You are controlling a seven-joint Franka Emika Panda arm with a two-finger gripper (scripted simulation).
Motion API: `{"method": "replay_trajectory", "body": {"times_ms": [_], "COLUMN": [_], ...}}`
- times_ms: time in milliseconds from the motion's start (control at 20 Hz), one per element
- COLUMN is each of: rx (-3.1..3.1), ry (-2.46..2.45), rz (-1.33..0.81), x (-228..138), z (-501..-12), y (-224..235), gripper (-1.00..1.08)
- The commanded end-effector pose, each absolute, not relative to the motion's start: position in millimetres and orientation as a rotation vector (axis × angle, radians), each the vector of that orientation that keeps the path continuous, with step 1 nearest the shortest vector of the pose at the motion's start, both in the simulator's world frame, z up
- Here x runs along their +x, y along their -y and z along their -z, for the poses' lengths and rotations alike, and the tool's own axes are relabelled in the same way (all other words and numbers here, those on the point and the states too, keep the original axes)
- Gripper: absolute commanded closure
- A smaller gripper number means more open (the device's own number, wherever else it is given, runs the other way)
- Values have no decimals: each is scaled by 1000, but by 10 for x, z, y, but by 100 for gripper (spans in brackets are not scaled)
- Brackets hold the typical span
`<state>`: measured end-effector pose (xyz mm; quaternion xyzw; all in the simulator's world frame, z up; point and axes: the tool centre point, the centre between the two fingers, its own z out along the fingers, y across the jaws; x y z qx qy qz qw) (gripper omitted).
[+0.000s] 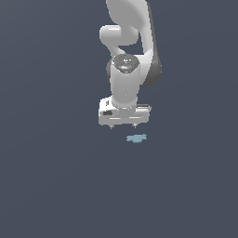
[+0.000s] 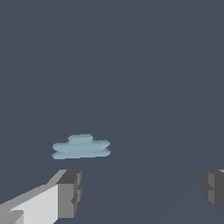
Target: Pick up the object and move it to a goal position.
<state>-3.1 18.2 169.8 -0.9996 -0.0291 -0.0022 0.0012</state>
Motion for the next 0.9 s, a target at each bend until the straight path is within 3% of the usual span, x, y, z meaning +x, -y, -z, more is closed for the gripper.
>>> {"method": "replay_trajectory", "body": {"times_ms": [0, 450, 850], "rx": [-3138, -3149, -3149], "ry": [91, 43, 19], "rz": [7, 1, 1], "x": [-31, 7, 6], "z": [-1698, -1688, -1675], "y": [-182, 130, 120], "gripper": [-92, -92, -92]}}
